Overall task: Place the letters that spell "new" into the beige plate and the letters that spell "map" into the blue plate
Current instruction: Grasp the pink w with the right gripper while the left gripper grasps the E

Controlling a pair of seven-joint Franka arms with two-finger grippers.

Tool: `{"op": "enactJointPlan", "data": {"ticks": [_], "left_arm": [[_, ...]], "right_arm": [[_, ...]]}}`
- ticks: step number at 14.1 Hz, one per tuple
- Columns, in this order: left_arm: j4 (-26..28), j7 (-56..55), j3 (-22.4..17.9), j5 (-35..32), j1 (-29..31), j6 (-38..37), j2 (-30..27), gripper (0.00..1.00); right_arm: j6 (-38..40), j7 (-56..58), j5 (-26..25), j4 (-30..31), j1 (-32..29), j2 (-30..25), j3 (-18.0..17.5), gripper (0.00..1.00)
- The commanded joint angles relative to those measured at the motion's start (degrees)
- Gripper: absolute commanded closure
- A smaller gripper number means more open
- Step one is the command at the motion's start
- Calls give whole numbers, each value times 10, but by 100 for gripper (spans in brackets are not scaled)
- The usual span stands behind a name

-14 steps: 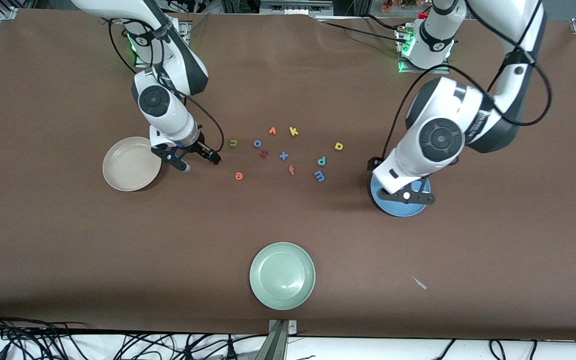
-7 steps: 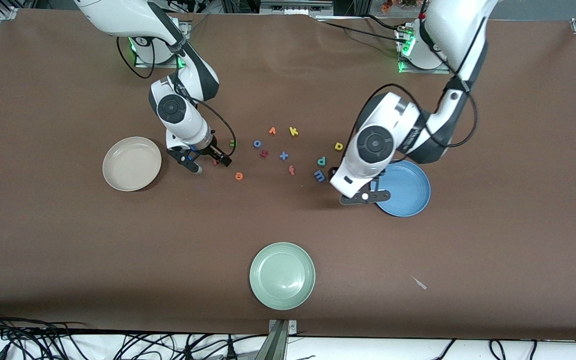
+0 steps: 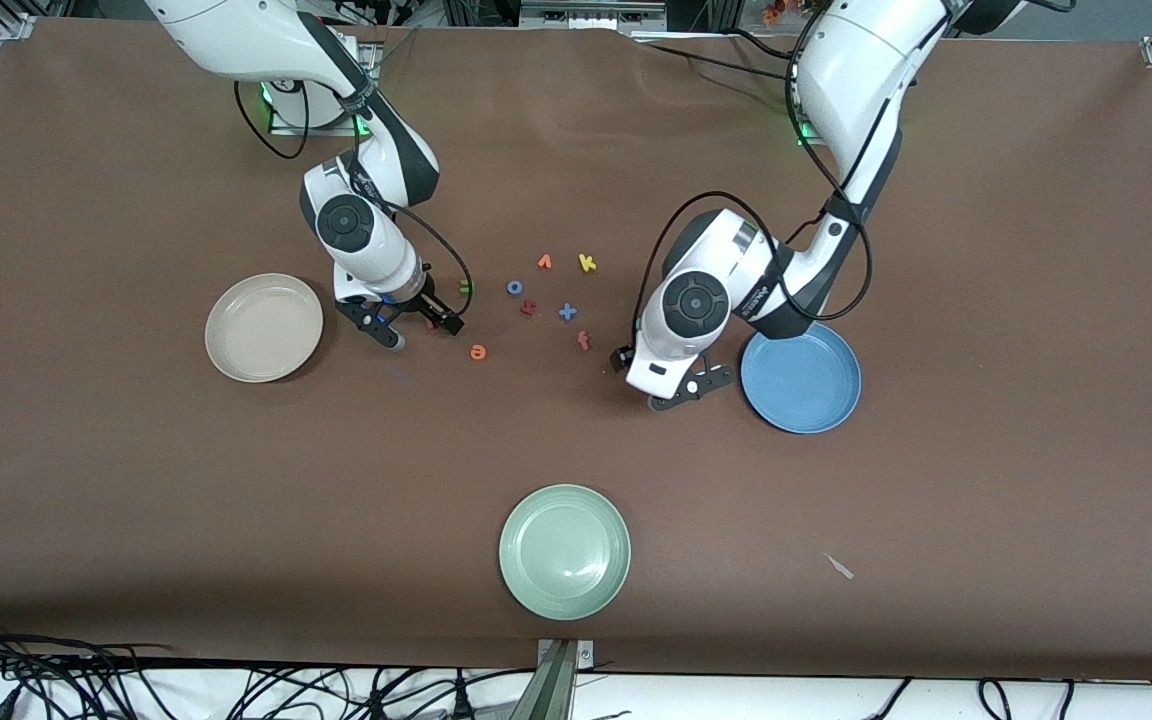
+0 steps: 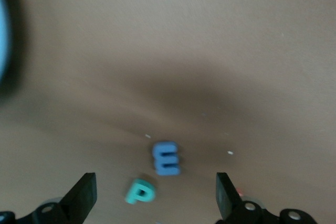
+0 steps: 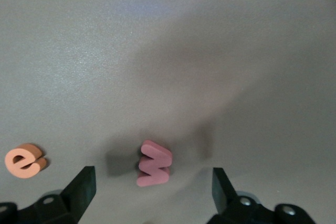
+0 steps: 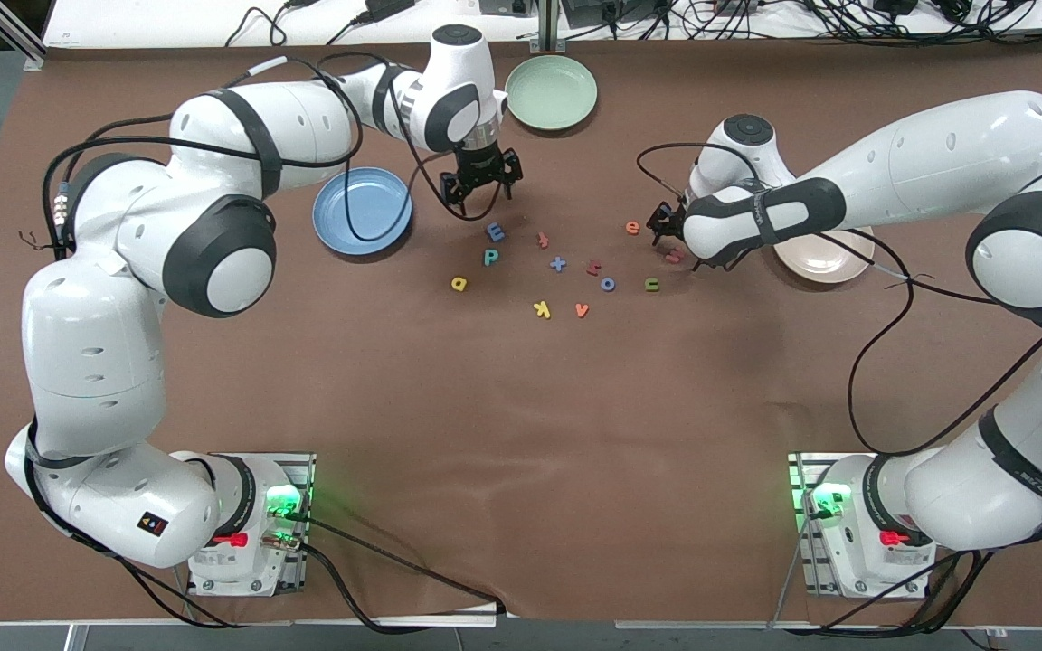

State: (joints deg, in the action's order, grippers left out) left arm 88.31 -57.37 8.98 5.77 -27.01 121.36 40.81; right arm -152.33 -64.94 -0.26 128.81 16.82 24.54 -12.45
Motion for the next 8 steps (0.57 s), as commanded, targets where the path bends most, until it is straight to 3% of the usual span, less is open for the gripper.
{"op": "enactJointPlan", "data": {"ticks": [1, 2, 8], "left_arm": [[12, -10, -6, 35, -7, 26, 7, 0], [20, -10, -6, 34, -10, 27, 7, 1], [25, -3, -8, 33, -27, 55, 29, 38]], "right_arm": [[-6, -5, -1, -10, 4, 11, 2, 8], [-7, -5, -2, -14, 4, 16, 2, 8], [-8, 0, -3, -17, 0, 24, 2, 28]]}}
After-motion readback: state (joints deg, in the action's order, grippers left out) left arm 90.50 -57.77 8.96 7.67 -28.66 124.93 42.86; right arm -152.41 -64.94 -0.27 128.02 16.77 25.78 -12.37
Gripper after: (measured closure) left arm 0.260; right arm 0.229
